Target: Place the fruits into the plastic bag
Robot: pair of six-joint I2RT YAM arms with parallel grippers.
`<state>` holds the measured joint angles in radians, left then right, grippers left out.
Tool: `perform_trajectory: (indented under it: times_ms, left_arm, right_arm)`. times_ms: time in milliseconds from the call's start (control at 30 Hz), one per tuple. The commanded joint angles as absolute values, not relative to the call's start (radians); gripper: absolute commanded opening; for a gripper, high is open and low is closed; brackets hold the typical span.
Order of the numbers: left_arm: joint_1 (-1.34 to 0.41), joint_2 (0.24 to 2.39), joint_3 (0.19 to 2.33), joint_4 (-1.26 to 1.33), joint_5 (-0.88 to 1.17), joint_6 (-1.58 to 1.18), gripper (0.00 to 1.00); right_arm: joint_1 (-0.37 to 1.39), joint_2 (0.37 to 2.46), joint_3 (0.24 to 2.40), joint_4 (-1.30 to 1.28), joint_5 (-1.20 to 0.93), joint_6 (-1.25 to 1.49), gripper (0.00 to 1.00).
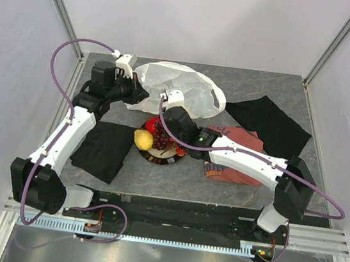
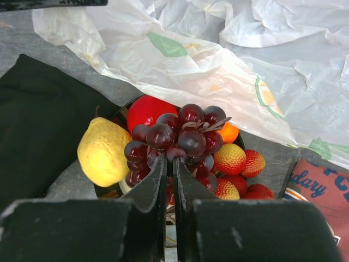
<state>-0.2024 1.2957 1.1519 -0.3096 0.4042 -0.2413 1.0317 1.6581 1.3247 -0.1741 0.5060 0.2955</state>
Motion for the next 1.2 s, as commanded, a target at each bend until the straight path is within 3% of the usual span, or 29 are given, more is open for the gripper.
perform_trajectory:
  times_ms: [0,667,1167]
  left_arm:
    - [-0.196,1.293,1.192,-0.314,0.436,-0.215,0.02]
    - [-0.196,1.296,1.2,-0.327,0.428,-0.21,0.02]
    - [-0.196,1.293,1.203,-0.333,0.431,-0.207,0.02]
  right_arm:
    - [1.034,1.585,1.316,-0.097,0.476,0.313,0.0]
    - [1.014,1.351,1.299,-0.008,0.313,0.281,0.0]
    - [0.798,1.543,1.546,-0.068,0.199,0.118,0.0]
